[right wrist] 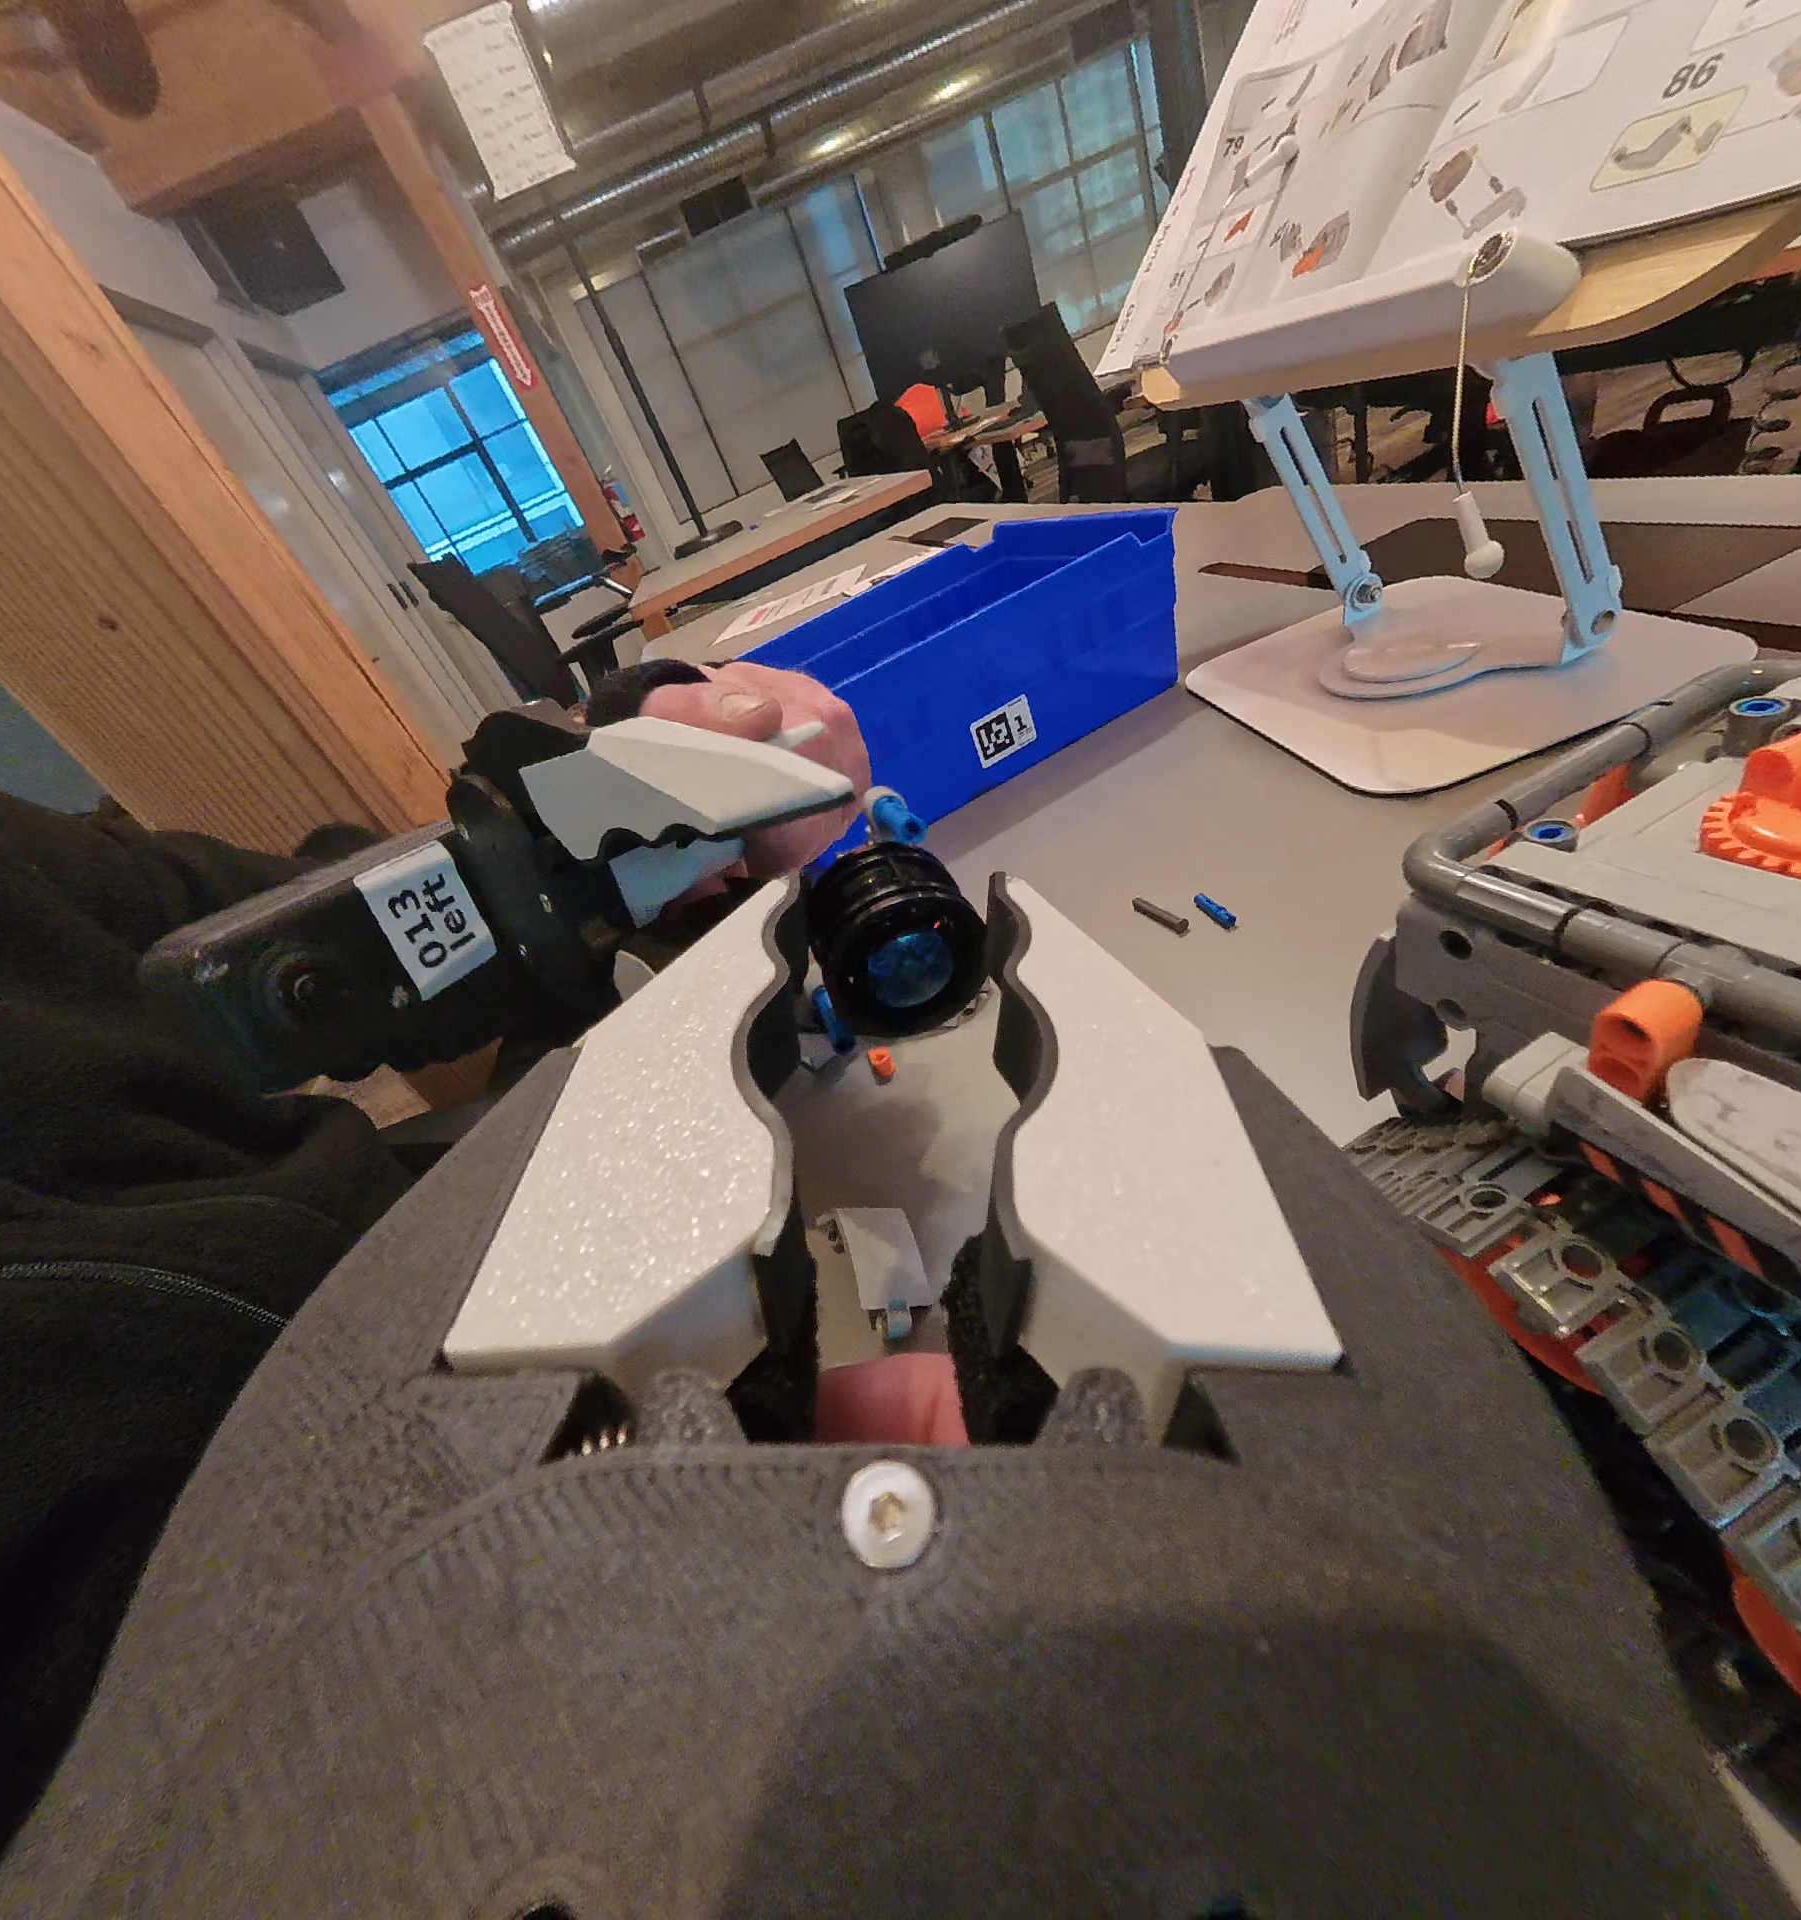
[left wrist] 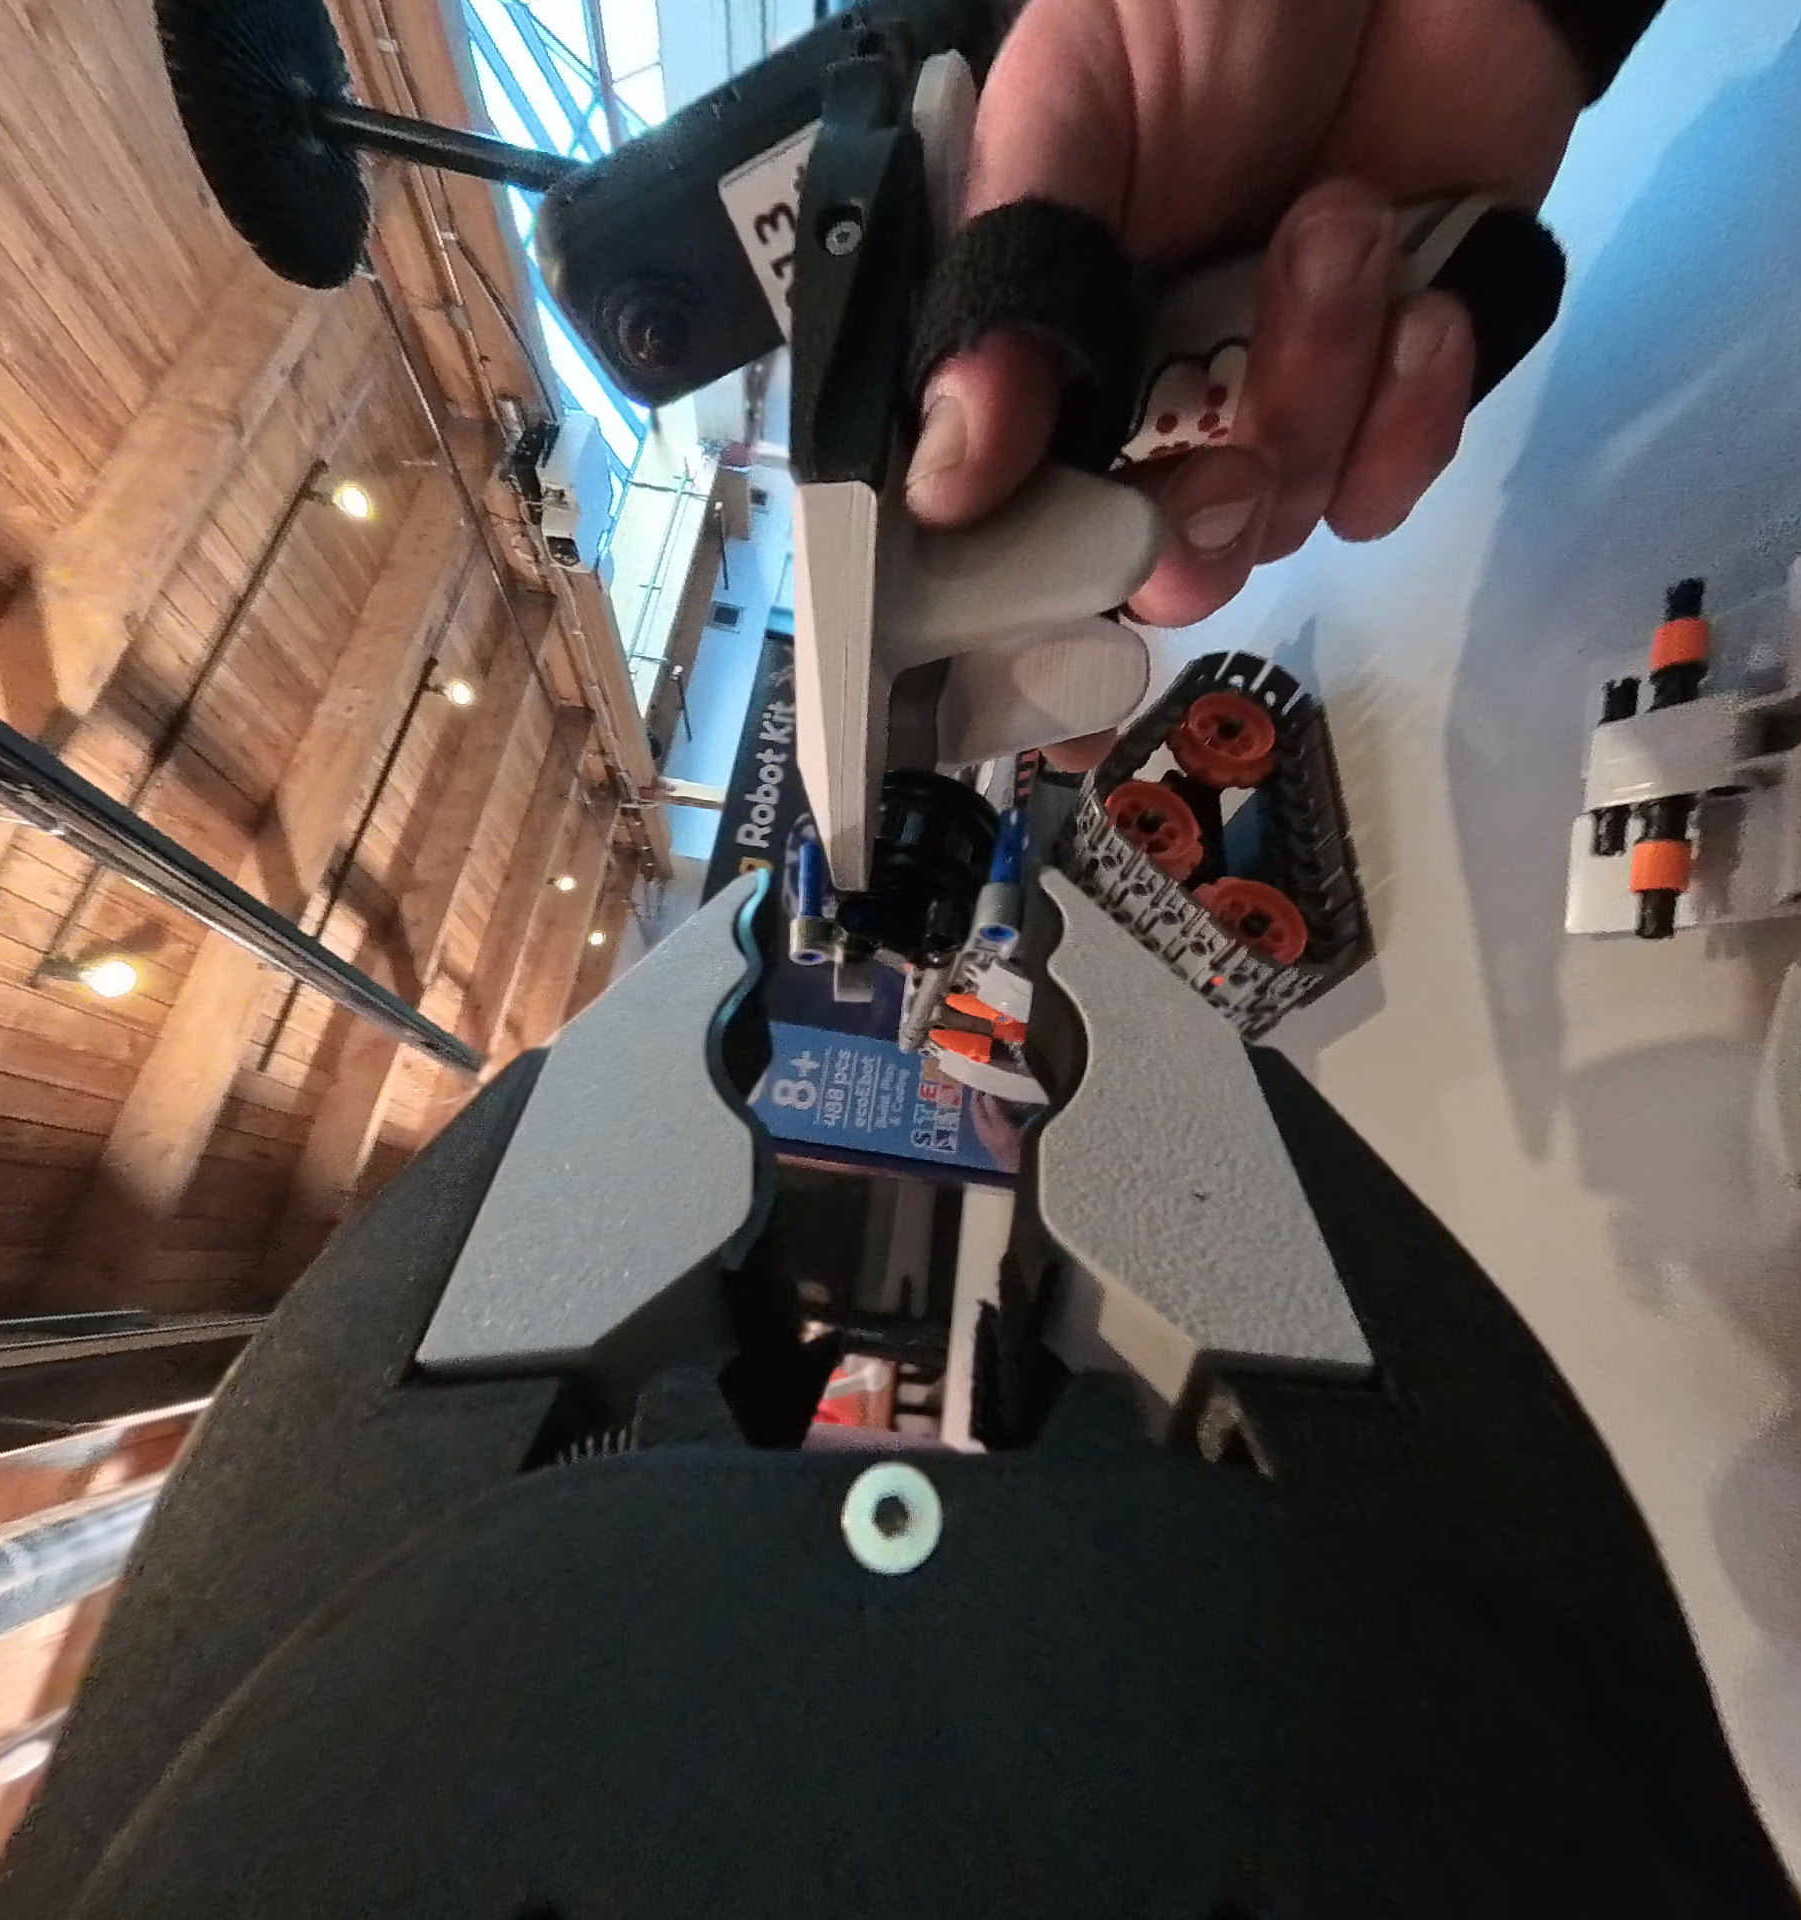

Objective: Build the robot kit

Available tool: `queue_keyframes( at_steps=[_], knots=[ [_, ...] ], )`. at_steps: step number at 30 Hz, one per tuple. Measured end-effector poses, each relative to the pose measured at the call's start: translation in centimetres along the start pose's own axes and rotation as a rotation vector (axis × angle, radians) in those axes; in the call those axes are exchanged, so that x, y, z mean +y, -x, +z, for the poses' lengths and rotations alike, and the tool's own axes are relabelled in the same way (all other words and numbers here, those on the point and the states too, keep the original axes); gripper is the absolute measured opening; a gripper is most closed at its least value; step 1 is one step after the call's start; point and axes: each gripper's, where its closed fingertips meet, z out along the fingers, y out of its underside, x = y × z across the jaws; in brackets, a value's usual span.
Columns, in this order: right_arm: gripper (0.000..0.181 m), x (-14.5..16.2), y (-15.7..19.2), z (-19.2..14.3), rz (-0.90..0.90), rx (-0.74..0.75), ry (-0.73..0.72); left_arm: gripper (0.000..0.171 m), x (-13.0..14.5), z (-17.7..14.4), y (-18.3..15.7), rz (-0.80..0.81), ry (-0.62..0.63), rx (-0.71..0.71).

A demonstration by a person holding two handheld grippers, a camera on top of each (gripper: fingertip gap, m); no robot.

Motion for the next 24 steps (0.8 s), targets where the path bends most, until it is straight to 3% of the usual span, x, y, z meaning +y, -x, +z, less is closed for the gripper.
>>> queue_keyframes(
  at_steps=[5, 8, 19, 24],
  knots=[
    [0.032, 0.3, -0.4, 0.1, -0.03, 0.036, 0.021, 0.036, 0.3, -0.1, -0.2, -0.165, -0.018, 0.058],
    [0.032, 0.6, -0.3, 0.3, -0.051, 0.048, 0.037, 0.042, 0.2, -0.1, -0.2, -0.243, -0.031, 0.082],
    [0.032, 0.8, -0.6, 0.3, -0.101, 0.084, 0.056, 0.057, 1.3, 0.4, -0.8, -0.392, 0.025, 0.143],
    [0.032, 0.9, -0.7, 0.3, -0.115, 0.096, 0.06, 0.049, 1.3, 0.6, -1.6, -0.431, 0.027, 0.178]
  ],
)
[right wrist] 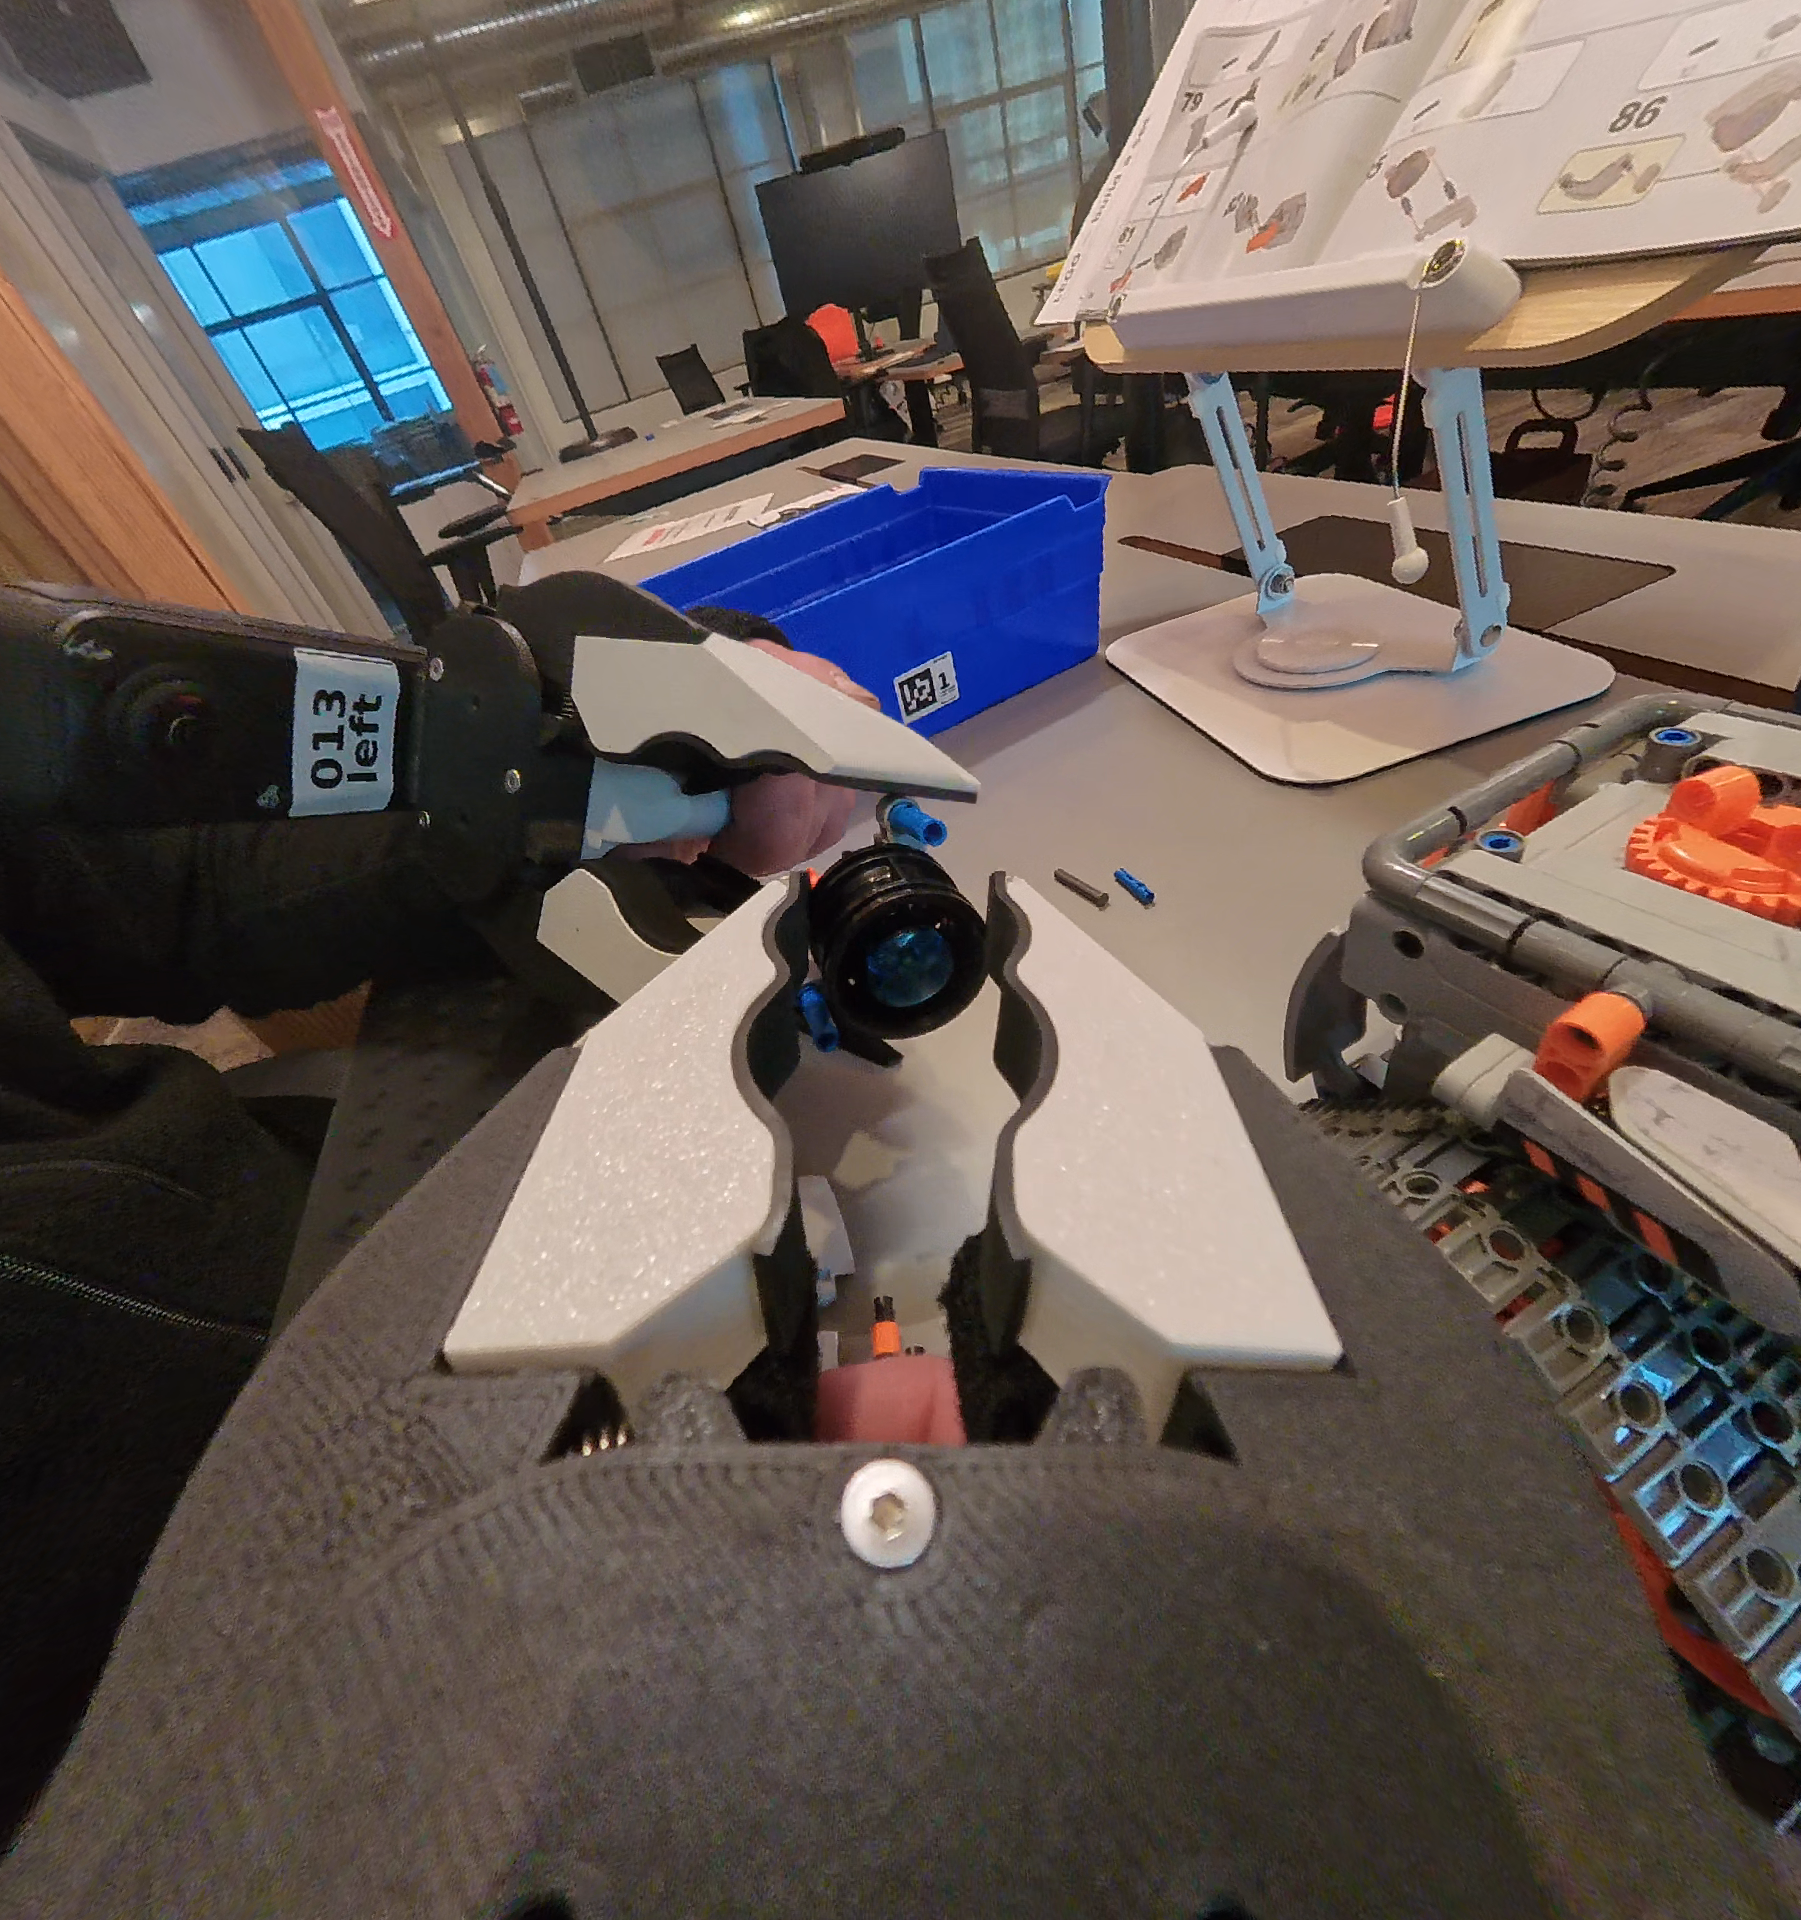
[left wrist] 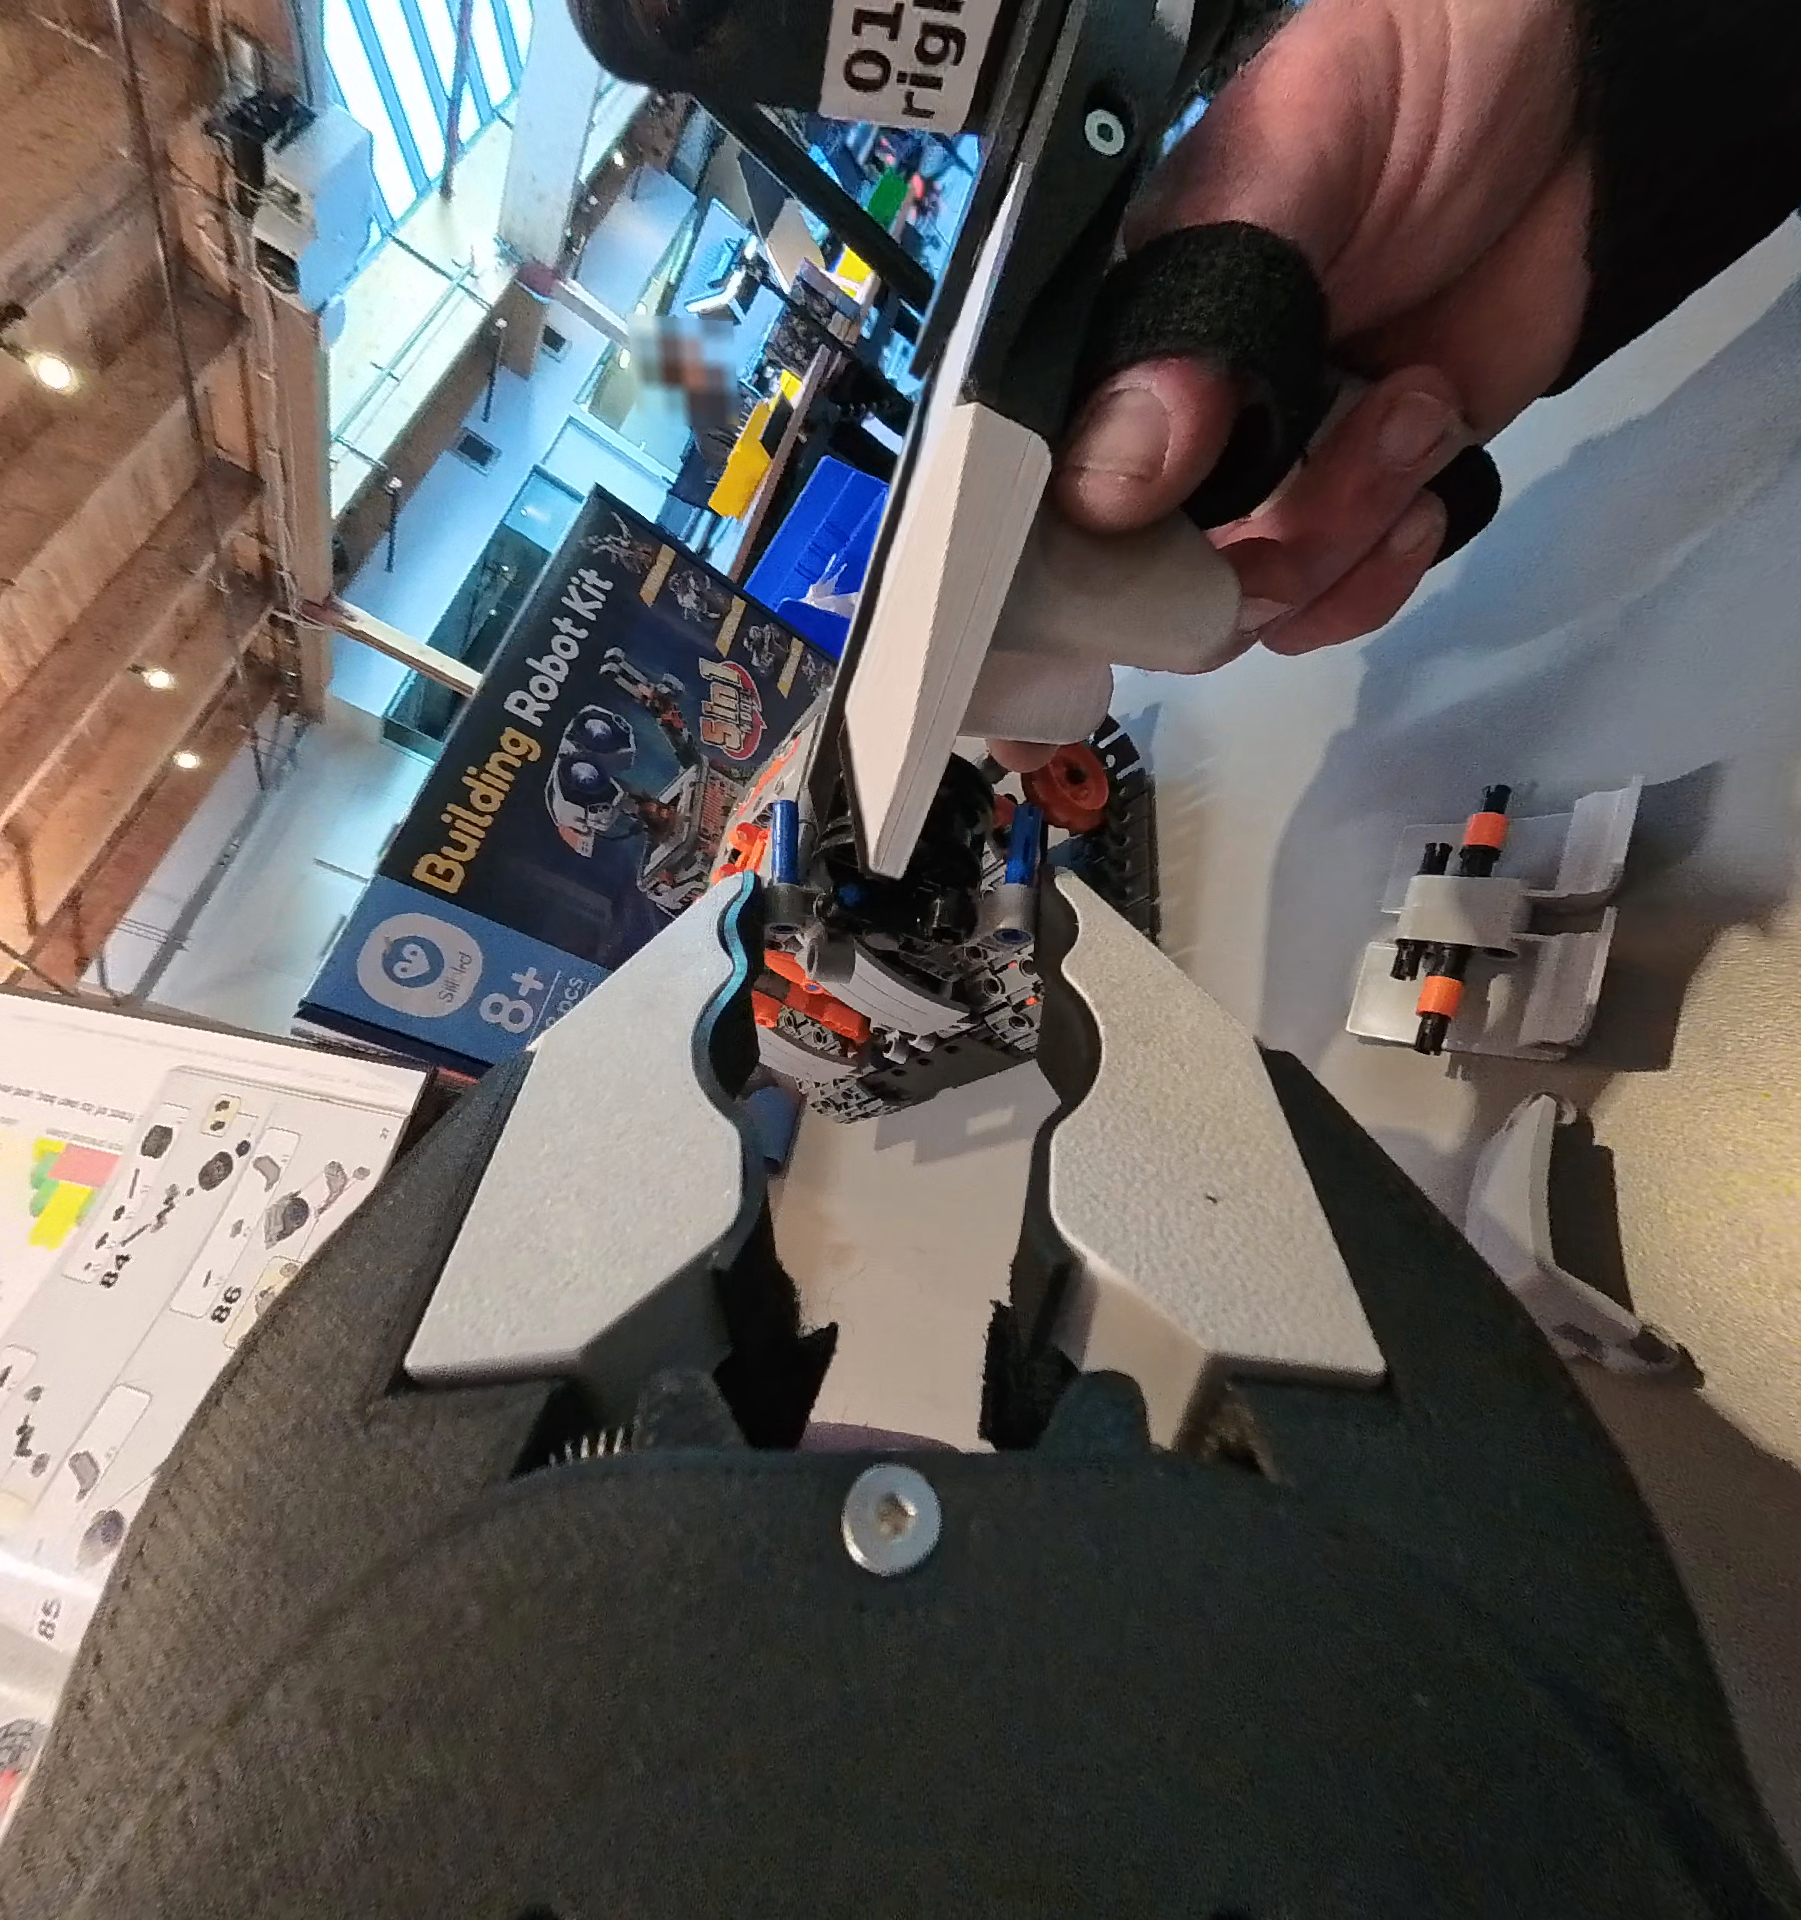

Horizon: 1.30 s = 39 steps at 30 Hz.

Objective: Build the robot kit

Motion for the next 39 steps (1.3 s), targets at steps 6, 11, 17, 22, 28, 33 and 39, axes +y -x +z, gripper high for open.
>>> queue_keyframes(
  at_steps=[6, 11, 17, 22, 28, 33, 39],
  knots=[
    [0.031, 0.2, -0.3, 0.0, -0.022, 0.022, 0.014, 0.049, 0.3, 0.2, -0.1, -0.005, -0.002, -0.003],
    [0.032, 0.9, -0.5, 0.4, -0.052, 0.031, 0.043, 0.05, 0.9, 0.2, -0.6, -0.009, 0.018, 0.015],
    [0.032, 1.8, -0.2, 1.2, -0.101, 0.033, 0.088, 0.052, 0.7, 0.5, -1.1, -0.041, 0.017, 0.036],
    [0.032, 2.0, -0.2, 1.5, -0.106, 0.037, 0.099, 0.051, 0.6, 0.4, -1.1, -0.021, 0.023, 0.025],
    [0.032, 1.3, -0.5, 0.9, -0.094, 0.051, 0.062, 0.055, 0.7, 0.1, 0.0, -0.042, 0.025, -0.005],
    [0.032, 0.8, -0.5, 0.8, -0.096, 0.057, 0.039, 0.06, 1.0, 0.1, 0.3, -0.062, 0.027, -0.011],
    [0.032, 0.7, -0.6, 0.7, -0.087, 0.061, 0.026, 0.065, 0.7, 0.4, -0.1, -0.054, 0.022, -0.009]
  ],
)
